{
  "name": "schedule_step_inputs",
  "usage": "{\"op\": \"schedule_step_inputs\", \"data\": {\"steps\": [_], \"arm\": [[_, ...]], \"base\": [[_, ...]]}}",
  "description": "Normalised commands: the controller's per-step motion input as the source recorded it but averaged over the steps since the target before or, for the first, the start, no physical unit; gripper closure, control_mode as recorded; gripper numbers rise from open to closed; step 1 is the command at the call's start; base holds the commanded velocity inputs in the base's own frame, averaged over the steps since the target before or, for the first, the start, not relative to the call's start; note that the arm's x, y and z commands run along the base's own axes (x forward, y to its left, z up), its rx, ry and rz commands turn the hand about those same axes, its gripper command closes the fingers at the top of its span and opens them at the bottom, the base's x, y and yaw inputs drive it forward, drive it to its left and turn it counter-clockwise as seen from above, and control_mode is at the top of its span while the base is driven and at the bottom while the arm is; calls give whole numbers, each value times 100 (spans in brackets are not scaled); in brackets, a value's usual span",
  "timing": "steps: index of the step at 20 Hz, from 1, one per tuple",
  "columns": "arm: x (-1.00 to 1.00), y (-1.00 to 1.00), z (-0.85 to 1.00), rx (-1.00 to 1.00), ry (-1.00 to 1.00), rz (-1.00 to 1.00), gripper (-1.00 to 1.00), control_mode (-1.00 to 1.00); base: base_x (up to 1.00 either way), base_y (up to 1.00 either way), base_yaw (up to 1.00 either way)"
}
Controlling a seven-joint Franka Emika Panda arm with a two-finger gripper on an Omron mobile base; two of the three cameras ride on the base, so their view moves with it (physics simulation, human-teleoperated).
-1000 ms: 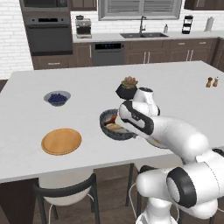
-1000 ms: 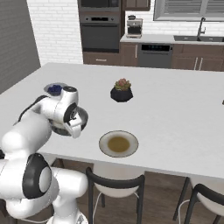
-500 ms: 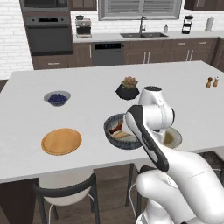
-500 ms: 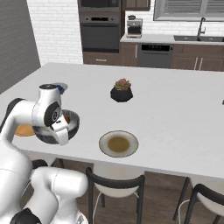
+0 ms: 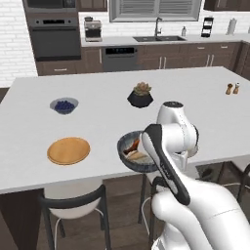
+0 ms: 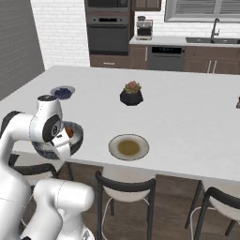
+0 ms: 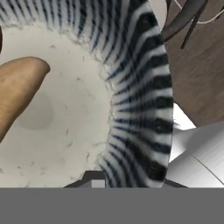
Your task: Pick the chicken drumstick and sweet potato from their plates and place them in the bowl. Then put the bowl in the fridge.
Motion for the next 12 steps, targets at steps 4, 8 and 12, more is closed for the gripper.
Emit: {"op": "schedule_step_inputs", "data": {"steps": [4, 8, 12], "arm": [[0, 0, 0, 0, 0, 0, 100, 100], [0, 0, 0, 0, 0, 0, 100, 100], [0, 0, 0, 0, 0, 0, 100, 100]], "base": [[-99, -14, 0], [-55, -27, -41], [1, 0, -83]]}}
